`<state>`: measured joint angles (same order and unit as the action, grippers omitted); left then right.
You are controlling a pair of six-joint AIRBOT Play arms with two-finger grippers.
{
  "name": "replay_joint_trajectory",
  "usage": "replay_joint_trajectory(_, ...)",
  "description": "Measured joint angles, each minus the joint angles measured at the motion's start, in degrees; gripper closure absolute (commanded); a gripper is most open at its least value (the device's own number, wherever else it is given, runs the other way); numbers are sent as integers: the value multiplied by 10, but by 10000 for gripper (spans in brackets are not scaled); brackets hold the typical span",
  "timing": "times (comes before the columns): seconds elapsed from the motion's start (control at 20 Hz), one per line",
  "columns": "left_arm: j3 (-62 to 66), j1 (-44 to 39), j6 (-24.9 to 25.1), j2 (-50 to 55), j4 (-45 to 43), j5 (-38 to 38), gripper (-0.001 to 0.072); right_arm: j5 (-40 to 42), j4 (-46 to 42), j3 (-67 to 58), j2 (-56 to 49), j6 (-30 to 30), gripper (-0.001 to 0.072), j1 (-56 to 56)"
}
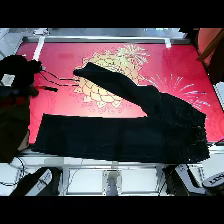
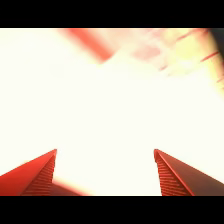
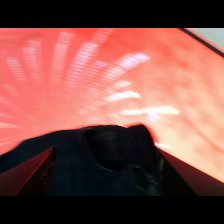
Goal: Fold the clothes and pants, and hang the long-sleeved shirts on hangers.
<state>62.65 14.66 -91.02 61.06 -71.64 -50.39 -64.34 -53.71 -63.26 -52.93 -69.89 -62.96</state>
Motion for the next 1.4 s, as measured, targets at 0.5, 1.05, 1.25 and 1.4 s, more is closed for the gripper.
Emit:
replay_joint_trajectory(0.5, 429, -149, -14, 501, 144, 17, 13, 22, 13, -17, -59, 37, 17, 258)
replay_joint_trajectory(1.05, 537, -158, -49, 625, 127, 61, 137, 13, -10, -18, -65, 40, 17, 294)
replay_joint_trajectory(1.25, 540, -169, -50, 635, 125, 98, 687, 12, -12, -18, -65, 40, 18, 294)
replay_joint_trajectory(1.4, 540, -175, -50, 640, 124, 98, 695, 12, -15, -18, -65, 40, 18, 294)
